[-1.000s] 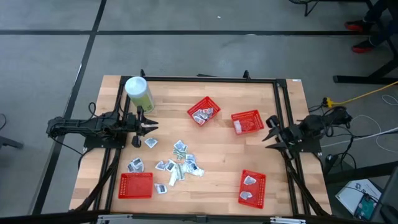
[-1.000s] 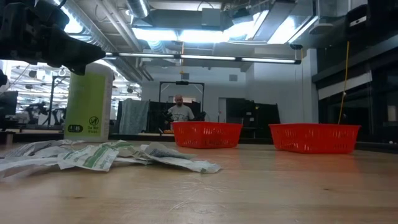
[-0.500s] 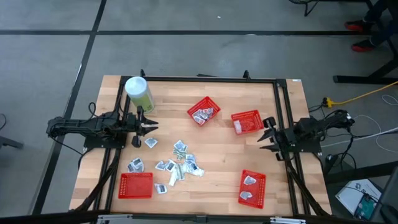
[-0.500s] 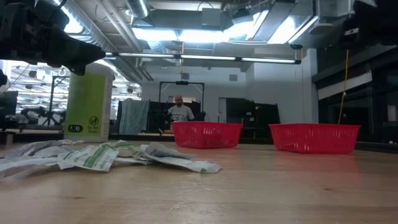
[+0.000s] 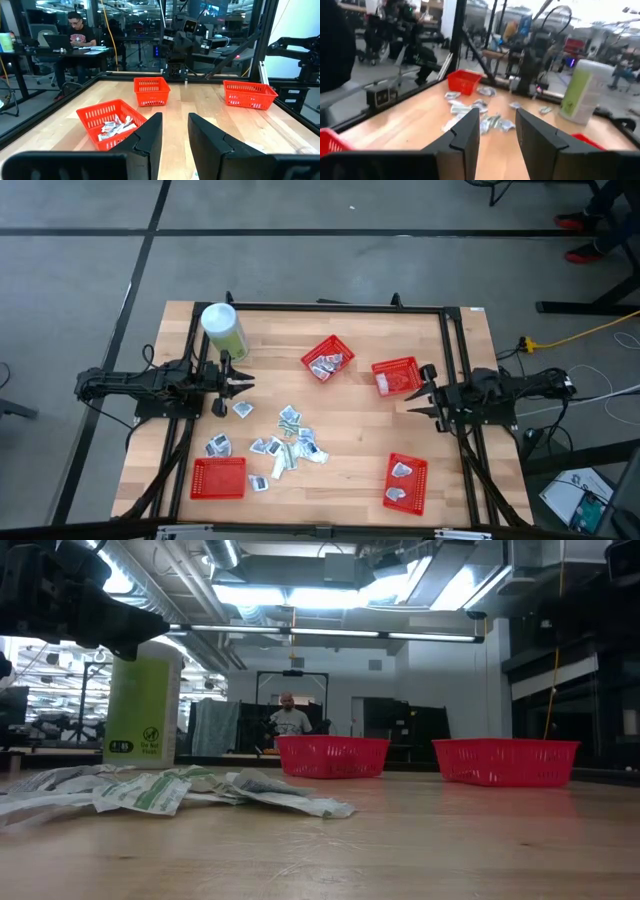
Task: Pick & Place First Aid Supplies
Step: Put the green bandage into the red container
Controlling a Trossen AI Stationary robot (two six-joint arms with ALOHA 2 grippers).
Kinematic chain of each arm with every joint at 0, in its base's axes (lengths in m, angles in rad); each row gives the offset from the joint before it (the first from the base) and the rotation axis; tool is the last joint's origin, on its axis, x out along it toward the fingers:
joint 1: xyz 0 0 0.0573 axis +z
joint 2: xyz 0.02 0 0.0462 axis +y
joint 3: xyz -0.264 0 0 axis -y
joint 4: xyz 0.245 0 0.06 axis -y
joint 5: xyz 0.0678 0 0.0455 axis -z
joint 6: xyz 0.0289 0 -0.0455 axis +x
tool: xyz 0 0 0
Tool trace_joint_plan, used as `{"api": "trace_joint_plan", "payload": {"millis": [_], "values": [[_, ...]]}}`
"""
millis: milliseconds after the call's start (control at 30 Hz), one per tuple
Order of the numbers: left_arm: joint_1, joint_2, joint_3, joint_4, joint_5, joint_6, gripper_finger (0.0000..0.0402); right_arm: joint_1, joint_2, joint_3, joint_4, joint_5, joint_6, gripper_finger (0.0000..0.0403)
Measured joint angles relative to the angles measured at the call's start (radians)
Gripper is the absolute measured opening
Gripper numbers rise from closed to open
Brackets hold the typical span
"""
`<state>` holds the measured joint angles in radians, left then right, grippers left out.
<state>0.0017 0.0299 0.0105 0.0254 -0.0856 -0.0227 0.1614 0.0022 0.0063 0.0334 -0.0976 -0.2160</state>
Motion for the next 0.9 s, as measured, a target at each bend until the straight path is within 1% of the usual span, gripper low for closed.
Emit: {"api": "trace_joint_plan", "payload": {"millis": [67,233,367,900], "values": [[0.000,0.000,0.000,0.000,0.000,0.000,0.0088,-0.015,0.008,0.000,-0.003,0.000,0.000,0.0126],[0.000,0.000,0.000,0.000,0.000,0.000,0.0088,-0.048,0.019,0.000,-0.017,0.077,-0.025,0.0126],[0.000,0.000,0.000,0.000,0.000,0.000,0.0088,-0.064,0.024,0.000,-0.018,0.078,-0.051,0.0126],[0.000,0.000,0.000,0.000,0.000,0.000,0.0088,-0.067,0.024,0.001,-0.018,0.078,-0.050,0.0126]]}}
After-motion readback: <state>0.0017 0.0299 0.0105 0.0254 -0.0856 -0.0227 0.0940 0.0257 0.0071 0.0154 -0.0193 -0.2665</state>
